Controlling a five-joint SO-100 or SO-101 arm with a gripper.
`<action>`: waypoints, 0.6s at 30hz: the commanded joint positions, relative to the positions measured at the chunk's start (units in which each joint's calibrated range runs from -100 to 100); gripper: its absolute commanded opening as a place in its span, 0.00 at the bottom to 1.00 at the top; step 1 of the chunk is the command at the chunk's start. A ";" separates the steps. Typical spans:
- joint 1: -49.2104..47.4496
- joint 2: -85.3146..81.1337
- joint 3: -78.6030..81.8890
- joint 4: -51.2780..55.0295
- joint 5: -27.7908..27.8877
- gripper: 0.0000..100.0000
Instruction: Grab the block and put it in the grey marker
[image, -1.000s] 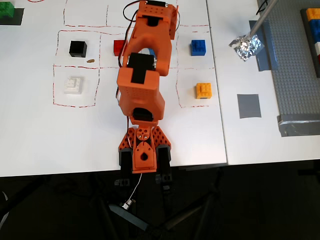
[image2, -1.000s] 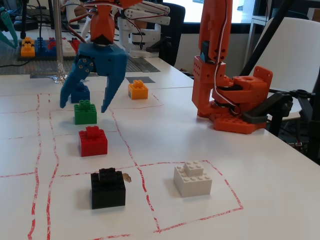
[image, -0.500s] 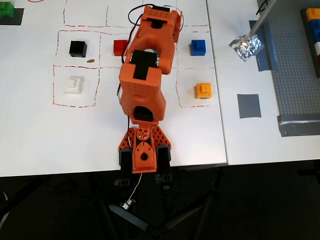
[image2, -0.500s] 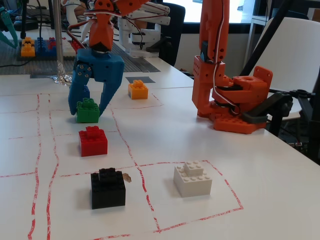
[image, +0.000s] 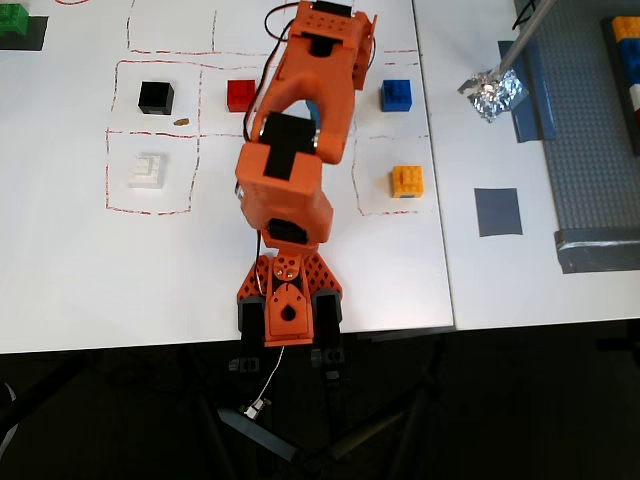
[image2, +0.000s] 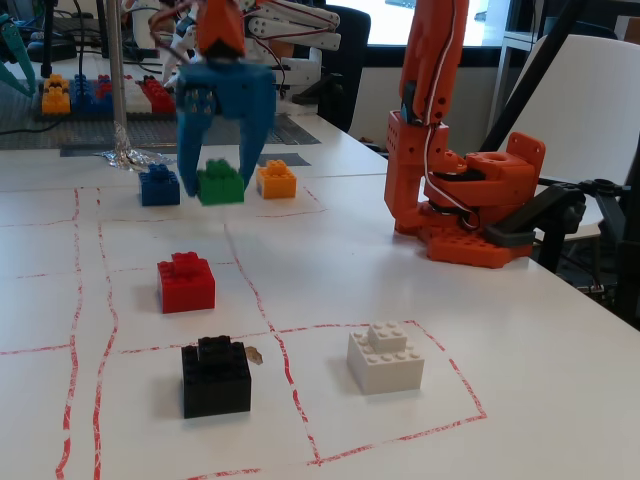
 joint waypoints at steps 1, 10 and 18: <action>6.54 -9.32 -7.12 5.74 2.34 0.00; 27.81 -10.62 -9.02 10.31 13.14 0.00; 43.33 -4.41 -12.10 5.74 20.12 0.00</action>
